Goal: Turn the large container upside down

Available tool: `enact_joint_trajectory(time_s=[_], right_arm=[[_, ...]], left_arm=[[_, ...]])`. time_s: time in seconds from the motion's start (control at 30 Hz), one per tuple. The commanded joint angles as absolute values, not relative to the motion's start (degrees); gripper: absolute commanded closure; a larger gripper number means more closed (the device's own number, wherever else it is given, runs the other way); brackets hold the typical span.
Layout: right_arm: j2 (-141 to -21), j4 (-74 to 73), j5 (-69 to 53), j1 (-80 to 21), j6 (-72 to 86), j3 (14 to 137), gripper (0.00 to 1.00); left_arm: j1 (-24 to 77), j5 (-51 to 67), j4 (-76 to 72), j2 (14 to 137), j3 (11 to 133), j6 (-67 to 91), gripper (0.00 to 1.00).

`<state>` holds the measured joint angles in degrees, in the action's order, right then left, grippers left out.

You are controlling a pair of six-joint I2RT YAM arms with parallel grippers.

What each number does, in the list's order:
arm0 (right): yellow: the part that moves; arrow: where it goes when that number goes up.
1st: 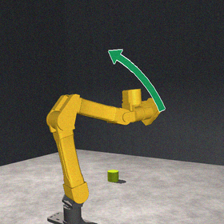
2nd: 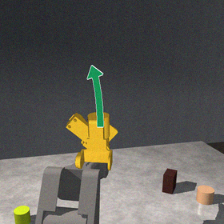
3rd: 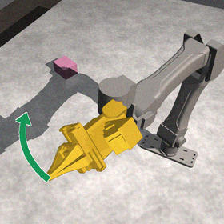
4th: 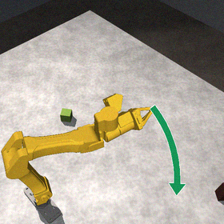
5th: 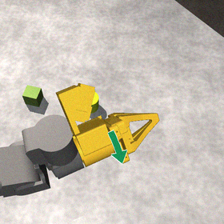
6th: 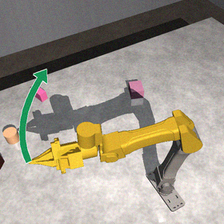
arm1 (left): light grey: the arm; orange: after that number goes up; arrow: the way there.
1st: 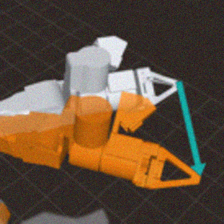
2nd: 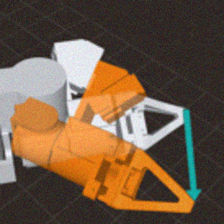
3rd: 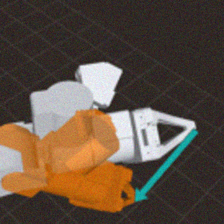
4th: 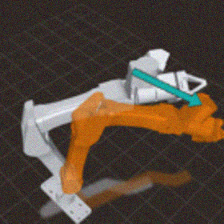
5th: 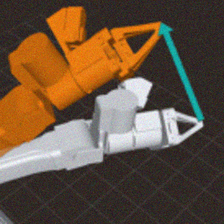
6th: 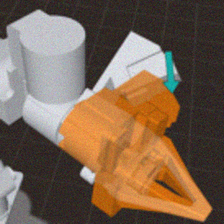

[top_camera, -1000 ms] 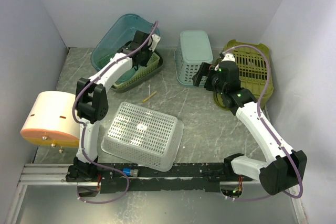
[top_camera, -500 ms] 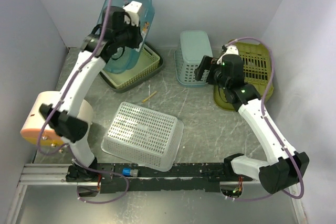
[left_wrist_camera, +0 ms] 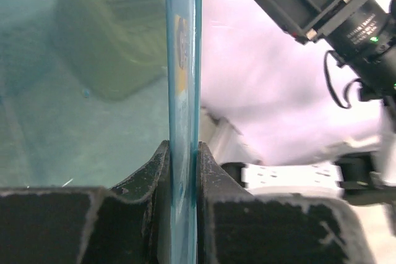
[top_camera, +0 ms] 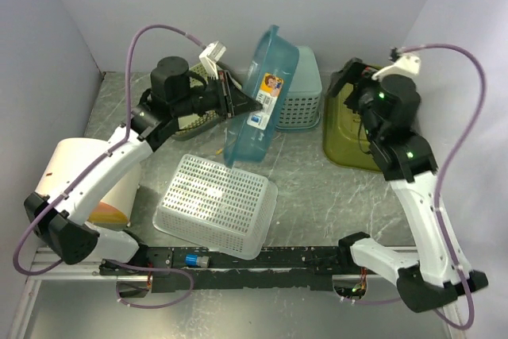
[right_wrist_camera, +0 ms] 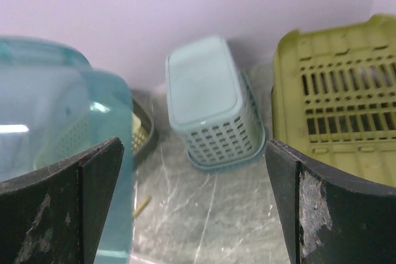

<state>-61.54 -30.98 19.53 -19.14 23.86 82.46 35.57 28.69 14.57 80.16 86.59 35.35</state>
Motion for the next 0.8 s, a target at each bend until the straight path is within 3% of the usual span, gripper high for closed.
enact_joint_trajectory(time_s=[0.0, 0.2, 0.37, 0.77], right_arm=[[-54.8, -27.1, 27.9, -18.7, 22.1, 82.7, 0.0], [-50.4, -24.0, 29.7, -18.8, 21.3, 80.9, 0.0], [-50.3, -25.2, 29.4, -18.8, 21.3, 81.7, 0.0], [-51.1, -26.9, 28.1, -18.8, 21.3, 80.7, 0.0]], left_arm=[[36.7, 37.7, -12.9, 74.7, 78.7, 54.0, 0.93], [39.7, 41.8, -36.2, 75.7, 64.9, 68.8, 0.93], [45.2, 41.2, -65.3, 82.7, 58.3, 83.2, 0.93], [51.0, 39.8, -95.0, 100.2, 53.6, 97.8, 0.93]])
